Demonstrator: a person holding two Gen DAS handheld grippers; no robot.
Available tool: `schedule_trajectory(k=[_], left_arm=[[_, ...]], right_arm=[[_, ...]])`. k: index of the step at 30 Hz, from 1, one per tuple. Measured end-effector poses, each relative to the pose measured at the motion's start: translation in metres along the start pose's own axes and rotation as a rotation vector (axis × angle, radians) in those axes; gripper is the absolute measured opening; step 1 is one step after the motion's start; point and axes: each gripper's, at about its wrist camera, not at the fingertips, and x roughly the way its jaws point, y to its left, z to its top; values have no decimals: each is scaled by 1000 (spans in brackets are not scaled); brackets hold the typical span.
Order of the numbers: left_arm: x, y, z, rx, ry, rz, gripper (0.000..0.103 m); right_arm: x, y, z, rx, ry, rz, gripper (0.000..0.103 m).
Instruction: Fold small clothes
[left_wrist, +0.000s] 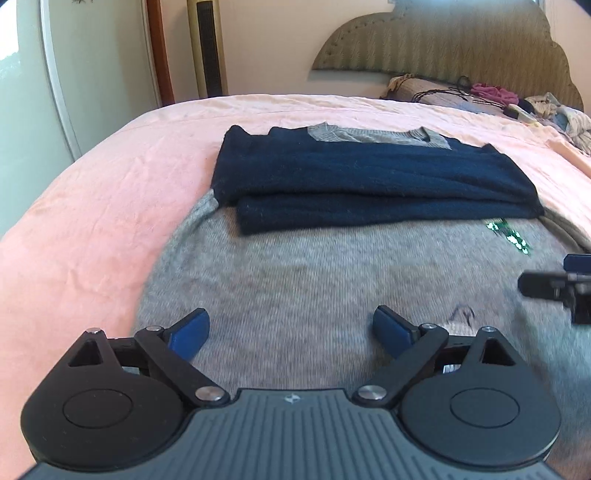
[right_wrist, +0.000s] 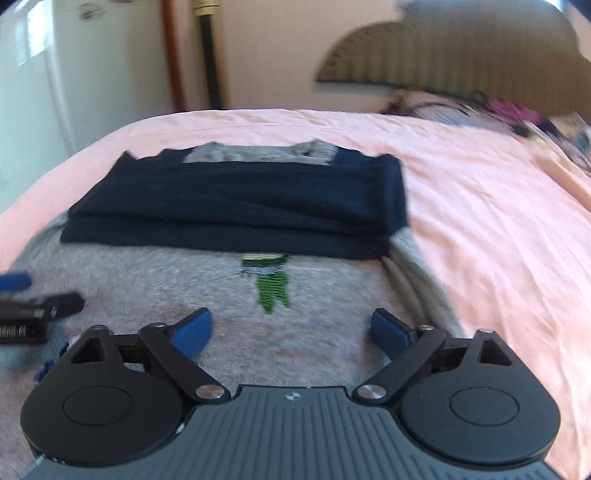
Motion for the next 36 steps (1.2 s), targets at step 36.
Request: schedule_trajectory(k=[36], left_arm=[[-97, -4, -76, 65, 30, -92, 99]], right_arm=[[-95, 25, -90, -87, 24, 46, 103]])
